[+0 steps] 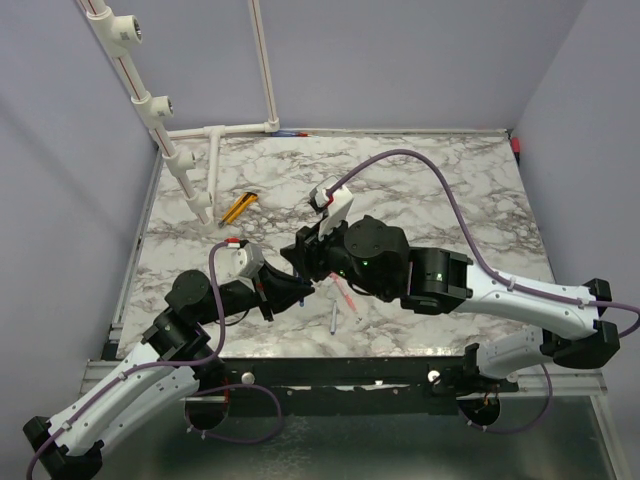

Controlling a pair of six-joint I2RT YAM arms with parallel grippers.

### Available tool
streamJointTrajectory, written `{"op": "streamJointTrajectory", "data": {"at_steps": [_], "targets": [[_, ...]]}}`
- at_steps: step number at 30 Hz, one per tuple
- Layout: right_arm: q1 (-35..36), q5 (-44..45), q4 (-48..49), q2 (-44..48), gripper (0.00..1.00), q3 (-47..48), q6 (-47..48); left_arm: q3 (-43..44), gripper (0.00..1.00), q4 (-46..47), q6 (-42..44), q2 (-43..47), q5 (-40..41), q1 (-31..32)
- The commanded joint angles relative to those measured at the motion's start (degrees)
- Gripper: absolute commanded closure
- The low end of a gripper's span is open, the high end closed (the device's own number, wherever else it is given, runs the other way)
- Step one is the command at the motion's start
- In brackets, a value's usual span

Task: Insert the pens into the pen caps

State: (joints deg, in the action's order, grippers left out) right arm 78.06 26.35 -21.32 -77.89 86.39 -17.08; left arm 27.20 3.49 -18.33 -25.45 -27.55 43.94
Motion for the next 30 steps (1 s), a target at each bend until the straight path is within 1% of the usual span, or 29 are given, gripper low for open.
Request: {"op": "streamJointTrajectory", "data": {"at_steps": [1,6,9,16,19,23,25,26,27,30], "targets": [[0.4,1.5,-3.0,-0.9,0.58,1.5,-0.1,-0.5,1.0,-0.6,1.0,0.6,0.7,-0.2],[0.3,1.8,-3.5,-1.0,0.59,0.7,-1.0,-0.4,1.0,-0.6,1.0,0.7,0.8,-0.3],[0.3,1.4,-3.1,-0.7,0.62,-0.1,-1.3,-0.5,1.0,-0.6,1.0,0.7,0.9,-0.3],[0.3,0.6,-3.3,-0.6,0.63,-1.0,-2.2,-0.4,1.0,-0.6,0.8,0.5,1.2,-0.3],[0.4,0.3,-3.3,-0.6,0.67,-1.5,-2.5,-0.3,1.0,-0.6,0.5,0.3,1.1,-0.2],[0.3,-0.3,-3.4,-0.3,0.79,-2.5,-2.9,-0.1,1.0,-0.5,-0.3,0.2,1.5,-0.2],[0.3,-0.7,-3.4,-0.1,0.89,-3.0,-3.0,0.0,1.0,-0.5,-0.7,0.3,2.0,-0.2],[0.4,-0.9,-3.4,0.1,0.96,-3.4,-3.1,0.2,1.0,-0.5,-0.7,0.2,2.0,-0.3],[0.4,-1.0,-3.3,0.2,0.99,-3.7,-3.2,0.4,1.0,-0.5,-0.7,0.0,2.3,-0.3],[0.4,-2.1,-2.7,0.9,0.99,-4.8,-3.2,1.6,1.0,-0.5,-0.7,-0.4,3.0,-0.3]]}}
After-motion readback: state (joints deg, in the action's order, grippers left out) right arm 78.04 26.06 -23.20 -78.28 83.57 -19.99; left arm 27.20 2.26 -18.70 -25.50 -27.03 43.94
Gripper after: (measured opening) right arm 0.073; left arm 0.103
